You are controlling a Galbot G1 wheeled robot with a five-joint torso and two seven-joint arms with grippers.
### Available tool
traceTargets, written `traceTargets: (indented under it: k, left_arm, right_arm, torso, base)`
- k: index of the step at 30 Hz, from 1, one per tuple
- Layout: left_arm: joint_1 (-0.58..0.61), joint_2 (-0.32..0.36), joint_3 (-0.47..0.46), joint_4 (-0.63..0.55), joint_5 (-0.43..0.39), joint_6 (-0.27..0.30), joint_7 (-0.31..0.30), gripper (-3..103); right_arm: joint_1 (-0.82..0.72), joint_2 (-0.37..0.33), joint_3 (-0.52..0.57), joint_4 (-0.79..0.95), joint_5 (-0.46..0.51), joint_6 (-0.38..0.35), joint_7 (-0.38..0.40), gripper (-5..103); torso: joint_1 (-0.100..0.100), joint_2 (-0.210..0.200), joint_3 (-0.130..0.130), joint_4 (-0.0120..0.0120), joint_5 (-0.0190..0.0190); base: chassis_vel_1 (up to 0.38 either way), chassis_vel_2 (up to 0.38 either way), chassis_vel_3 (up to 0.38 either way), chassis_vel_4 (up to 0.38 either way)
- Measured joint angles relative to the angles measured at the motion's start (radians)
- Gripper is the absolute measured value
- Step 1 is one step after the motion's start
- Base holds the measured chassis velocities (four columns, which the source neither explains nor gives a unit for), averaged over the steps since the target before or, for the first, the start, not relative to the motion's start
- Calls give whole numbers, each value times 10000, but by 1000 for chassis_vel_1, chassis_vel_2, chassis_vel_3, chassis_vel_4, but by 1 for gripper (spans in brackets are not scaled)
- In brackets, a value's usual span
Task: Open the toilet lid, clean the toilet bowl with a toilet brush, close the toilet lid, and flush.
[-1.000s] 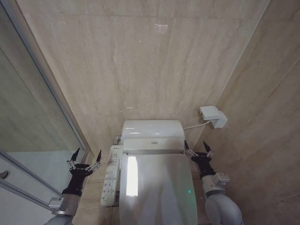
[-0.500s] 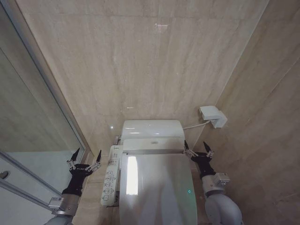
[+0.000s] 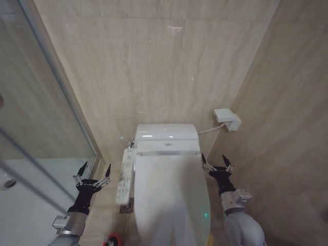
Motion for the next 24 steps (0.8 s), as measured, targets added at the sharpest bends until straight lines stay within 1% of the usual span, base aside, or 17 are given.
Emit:
traceTargets:
  k: [1,2,4,6,8,10,13,14,18,24]
  left_arm:
    - [0,-1,1,0,0,0,0,100]
    - [2,0,-1,0,-1,0,0,100]
    - [3,0,1,-1,-2,0,2,100]
    - [-1,0,1,0,-2,0,1,100]
    - [0,0,1,0,-2,0,0,100]
    - [8,0,1,-1,-3,0,0,100]
    - [10,-1,2,0,-3,0,0,100]
    - [11,0,2,-1,-3,0,0,100]
    - [7,-1,2,-2,-3,0,0,100]
    - [-7,0,4,-3,-3,1,0,100]
  right_arm:
    - [1,0,1,0,0,0,0,100]
    - [1,0,0,0,0,0,0,100]
    - [1,-1,0,1,0,0,0,100]
    - [1,0,0,0,1,0,0,100]
    - [1,0,1,0,0,0,0,100]
    - [-1,0,0,1,0,0,0,100]
    - [-2,0,0,0,0,0,0,100]
    - [-3,0,0,0,0,0,0,100]
    - [0,0,1,0,0,0,0,100]
    - [6,-1,1,0,0,0,0,100]
  torso:
    - [-1,1,-2,0,-9]
    - [0,0,0,3,1]
    - [-1,1,-1,1,1]
    - [0,1,-1,-1,-6]
    - [3,0,1,2,-3]
    - [-8,5,-5,0,2]
    - [-9,5,-4,1,-5]
    - [-10,7,-5,0,0]
    - [-4,4,-1,1,-1]
    - [13,-4,5,1,1]
  base:
    - [295,-258,-282,245]
    - [295,-262,-295,266]
    - [299,-262,-295,268]
    - [311,-319,-331,305]
    - [328,-315,-344,320]
    - [304,-290,-309,296]
    - [255,-234,-275,246]
    - [137,-150,-216,122]
    - [12,-57,-57,73]
    - [-18,74,6,-57]
